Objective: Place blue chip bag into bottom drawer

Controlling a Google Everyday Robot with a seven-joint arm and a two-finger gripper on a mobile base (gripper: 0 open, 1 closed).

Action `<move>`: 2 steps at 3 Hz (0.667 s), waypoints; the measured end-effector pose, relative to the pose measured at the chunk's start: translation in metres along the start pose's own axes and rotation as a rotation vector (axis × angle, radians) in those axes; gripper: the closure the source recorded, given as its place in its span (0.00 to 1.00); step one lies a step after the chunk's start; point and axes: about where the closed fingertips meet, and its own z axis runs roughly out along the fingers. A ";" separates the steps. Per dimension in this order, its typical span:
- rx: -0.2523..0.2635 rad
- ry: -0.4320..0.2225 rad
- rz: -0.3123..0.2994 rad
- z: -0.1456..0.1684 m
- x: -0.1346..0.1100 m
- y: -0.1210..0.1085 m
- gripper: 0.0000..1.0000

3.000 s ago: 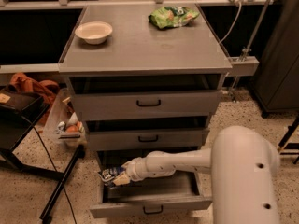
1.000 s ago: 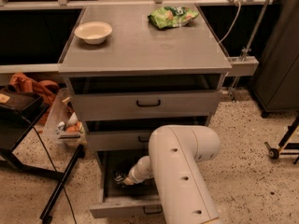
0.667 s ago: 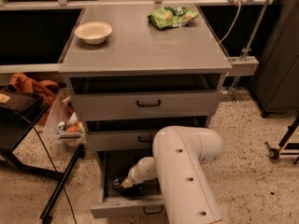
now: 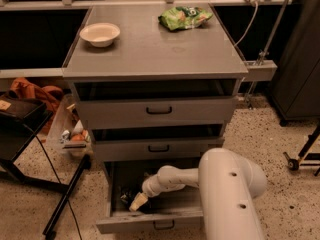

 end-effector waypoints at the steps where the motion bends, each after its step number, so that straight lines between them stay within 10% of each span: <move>1: -0.048 -0.040 -0.011 -0.021 0.004 0.003 0.00; 2: -0.066 -0.052 0.001 -0.050 0.017 0.006 0.00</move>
Offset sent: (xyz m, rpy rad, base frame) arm -0.0308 -0.0774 0.0450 0.0902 0.0490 0.0381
